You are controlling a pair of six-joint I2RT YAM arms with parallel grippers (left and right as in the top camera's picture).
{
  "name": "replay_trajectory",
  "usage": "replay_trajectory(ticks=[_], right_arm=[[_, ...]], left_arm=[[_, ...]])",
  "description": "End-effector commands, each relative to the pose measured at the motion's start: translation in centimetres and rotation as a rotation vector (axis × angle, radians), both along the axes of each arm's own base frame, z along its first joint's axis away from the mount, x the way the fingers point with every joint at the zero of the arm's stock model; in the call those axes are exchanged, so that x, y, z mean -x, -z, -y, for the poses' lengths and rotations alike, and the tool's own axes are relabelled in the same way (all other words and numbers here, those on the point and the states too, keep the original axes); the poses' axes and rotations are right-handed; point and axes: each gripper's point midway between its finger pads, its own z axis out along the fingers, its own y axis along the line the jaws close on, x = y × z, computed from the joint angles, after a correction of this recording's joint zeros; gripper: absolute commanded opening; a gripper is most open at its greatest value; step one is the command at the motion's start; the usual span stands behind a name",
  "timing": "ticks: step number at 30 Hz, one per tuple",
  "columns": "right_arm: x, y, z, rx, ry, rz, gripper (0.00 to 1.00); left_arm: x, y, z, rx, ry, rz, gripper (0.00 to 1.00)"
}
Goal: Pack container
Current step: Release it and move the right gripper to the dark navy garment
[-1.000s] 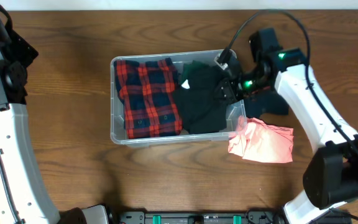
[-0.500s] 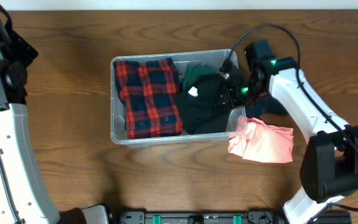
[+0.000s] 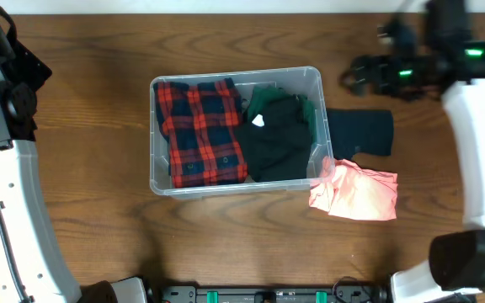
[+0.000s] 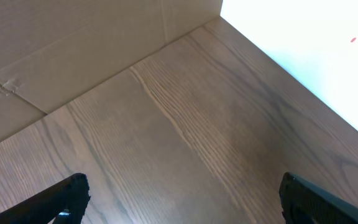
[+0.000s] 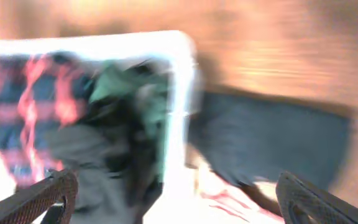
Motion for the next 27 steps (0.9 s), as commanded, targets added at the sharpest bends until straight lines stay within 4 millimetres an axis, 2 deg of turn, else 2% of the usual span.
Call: replay_trajectory(ticks=[1, 3, 5, 6, 7, 12, 17, 20, 23, 27], right_arm=[[-0.2, 0.8, 5.8, 0.003, 0.187, -0.046, 0.99], [0.0, 2.2, 8.9, 0.011, 0.233, -0.078, 0.99], [0.3, 3.9, 10.6, 0.030, 0.218, -0.104, 0.99], [0.5, 5.5, 11.3, 0.045, 0.201, -0.129, 0.99], [0.7, 6.6, 11.6, 0.046, 0.197, -0.150, 0.99], [1.9, 14.6, 11.8, 0.005, 0.211, -0.319, 0.99], [1.3, 19.8, 11.9, -0.017, 0.241, -0.360, 0.99], [0.7, 21.2, 11.1, -0.077, 0.228, -0.363, 0.99], [0.0, 21.7, 9.5, -0.149, 0.197, -0.357, 0.97], [-0.4, 22.3, 7.5, -0.172, 0.150, -0.360, 0.77]], left_arm=[[0.1, 0.1, -0.4, -0.009, -0.017, -0.006, 0.98], [0.1, 0.1, -0.4, -0.009, -0.017, -0.006, 0.98], [0.1, 0.1, -0.4, -0.009, -0.017, -0.006, 0.98], [0.1, 0.1, -0.4, -0.009, -0.017, -0.006, 0.98], [0.1, 0.1, -0.4, -0.009, -0.017, -0.006, 0.98], [0.1, 0.1, -0.4, -0.009, -0.017, -0.006, 0.98], [0.1, 0.1, -0.4, -0.009, -0.017, -0.006, 0.98], [0.1, 0.1, -0.4, -0.009, -0.017, -0.006, 0.98], [0.1, 0.1, -0.4, -0.009, -0.017, -0.006, 0.98], [0.1, 0.1, -0.4, -0.009, -0.017, -0.006, 0.98]])
